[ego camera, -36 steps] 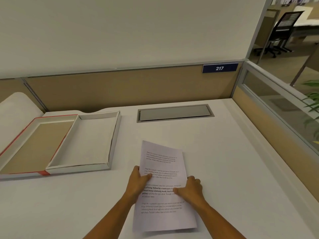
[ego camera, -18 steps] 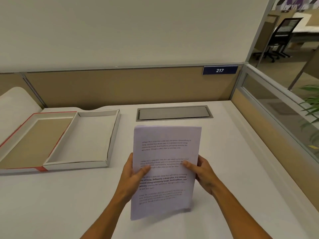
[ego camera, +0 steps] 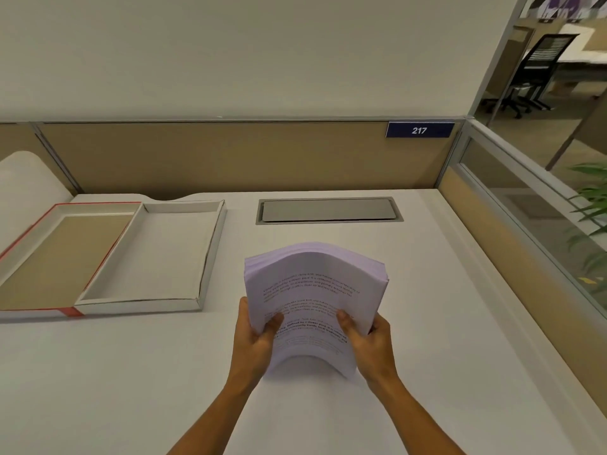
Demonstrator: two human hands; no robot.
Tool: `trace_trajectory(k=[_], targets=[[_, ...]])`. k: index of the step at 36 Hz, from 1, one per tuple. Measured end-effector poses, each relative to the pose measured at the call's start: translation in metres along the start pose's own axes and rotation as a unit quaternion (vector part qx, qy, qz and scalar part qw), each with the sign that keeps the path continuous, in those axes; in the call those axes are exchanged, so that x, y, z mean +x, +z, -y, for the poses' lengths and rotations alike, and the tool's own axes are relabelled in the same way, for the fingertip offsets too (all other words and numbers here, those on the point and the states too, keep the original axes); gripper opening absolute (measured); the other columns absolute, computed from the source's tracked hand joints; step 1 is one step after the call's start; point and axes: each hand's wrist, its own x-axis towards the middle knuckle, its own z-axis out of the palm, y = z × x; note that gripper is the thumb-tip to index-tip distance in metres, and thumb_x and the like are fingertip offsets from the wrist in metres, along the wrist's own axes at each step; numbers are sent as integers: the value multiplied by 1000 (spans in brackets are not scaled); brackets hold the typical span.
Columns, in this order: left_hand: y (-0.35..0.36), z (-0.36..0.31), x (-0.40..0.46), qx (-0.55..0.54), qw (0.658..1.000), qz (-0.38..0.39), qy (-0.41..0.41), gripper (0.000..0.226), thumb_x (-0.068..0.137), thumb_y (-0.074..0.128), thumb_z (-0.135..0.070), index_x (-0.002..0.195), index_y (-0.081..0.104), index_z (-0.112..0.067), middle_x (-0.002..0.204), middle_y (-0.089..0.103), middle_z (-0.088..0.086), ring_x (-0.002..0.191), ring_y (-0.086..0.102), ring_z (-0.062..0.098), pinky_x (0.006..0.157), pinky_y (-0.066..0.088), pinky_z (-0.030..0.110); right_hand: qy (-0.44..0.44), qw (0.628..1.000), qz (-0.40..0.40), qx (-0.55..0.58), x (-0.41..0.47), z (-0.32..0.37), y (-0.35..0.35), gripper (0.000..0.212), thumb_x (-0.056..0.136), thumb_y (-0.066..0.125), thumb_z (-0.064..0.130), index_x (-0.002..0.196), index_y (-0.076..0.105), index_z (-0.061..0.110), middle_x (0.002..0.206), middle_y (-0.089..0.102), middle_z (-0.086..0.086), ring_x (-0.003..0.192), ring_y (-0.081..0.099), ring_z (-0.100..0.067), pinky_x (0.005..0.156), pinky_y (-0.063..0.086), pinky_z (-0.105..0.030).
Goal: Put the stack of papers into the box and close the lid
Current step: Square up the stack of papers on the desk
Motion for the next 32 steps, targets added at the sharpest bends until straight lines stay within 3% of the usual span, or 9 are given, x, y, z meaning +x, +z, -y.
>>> trace_trajectory(k=[4, 7, 13, 17, 21, 24, 26, 29, 32], targets=[[-4, 7, 0, 4, 1000, -1, -15, 56, 86, 68, -9, 137, 43, -13, 116, 61, 8, 107, 62, 26, 83, 61, 36, -10, 1000, 10, 0, -1, -2, -1, 27, 81, 71, 29, 105, 72, 15, 92, 77, 0, 88, 72, -18, 68, 60, -30], [-13, 10, 6, 7, 1000, 20, -24, 65, 76, 77, -28, 133, 50, -15, 114, 66, 8, 105, 65, 25, 80, 61, 40, -14, 999, 28, -5, 2, 1, -6, 23, 80, 78, 26, 102, 74, 20, 91, 77, -1, 87, 72, -19, 68, 61, -32], [-23, 5, 10, 7, 999, 47, -21, 57, 60, 83, -36, 112, 60, -35, 98, 72, -12, 94, 69, 13, 68, 60, 29, -24, 997, 61, -29, 12, 8, -14, 51, 68, 81, 32, 115, 68, 15, 101, 75, -4, 93, 71, -21, 71, 60, -32], [-20, 2, 7, -27, 999, 37, -25, 59, 51, 85, -55, 106, 65, -42, 98, 73, -9, 93, 70, 15, 67, 61, 29, -25, 998, 63, -19, 10, 9, -10, 29, 70, 79, 23, 95, 77, 37, 95, 77, 1, 91, 72, -21, 69, 62, -32], [-15, 3, 4, -41, 999, 16, -24, 77, 44, 81, -70, 109, 63, -33, 97, 73, -10, 92, 70, 17, 69, 62, 33, -36, 998, 45, -5, 4, 10, -1, 32, 73, 79, 20, 88, 77, 48, 90, 78, 7, 89, 73, -16, 66, 61, -30], [-12, 2, 2, -37, 999, 2, -14, 73, 47, 81, -68, 107, 63, -30, 94, 74, -10, 92, 70, 20, 68, 63, 34, -51, 998, 28, 1, -2, 8, 3, 38, 79, 77, 10, 81, 77, 48, 84, 78, 8, 84, 74, -14, 64, 61, -29], [-12, -1, 1, -31, 999, -9, -2, 60, 53, 80, -58, 104, 65, -31, 90, 74, -11, 92, 70, 21, 68, 63, 36, -59, 998, 18, -1, -4, 10, 5, 35, 78, 77, 14, 81, 77, 49, 83, 78, 8, 83, 74, -14, 65, 62, -32], [-10, -8, 2, -41, 999, -19, 21, 45, 56, 81, -50, 99, 70, -43, 90, 74, -10, 90, 71, 19, 67, 63, 36, -74, 997, 11, 7, -5, 15, 8, 35, 77, 80, 12, 81, 78, 47, 84, 78, 8, 84, 73, -15, 65, 63, -32], [-10, -14, 6, -55, 998, -15, 34, 48, 55, 83, -54, 100, 68, -53, 93, 74, -10, 92, 70, 19, 66, 62, 32, -82, 996, 20, 16, -2, 20, 6, 36, 78, 75, 2, 82, 78, 38, 84, 78, 7, 85, 74, -15, 64, 62, -29]])
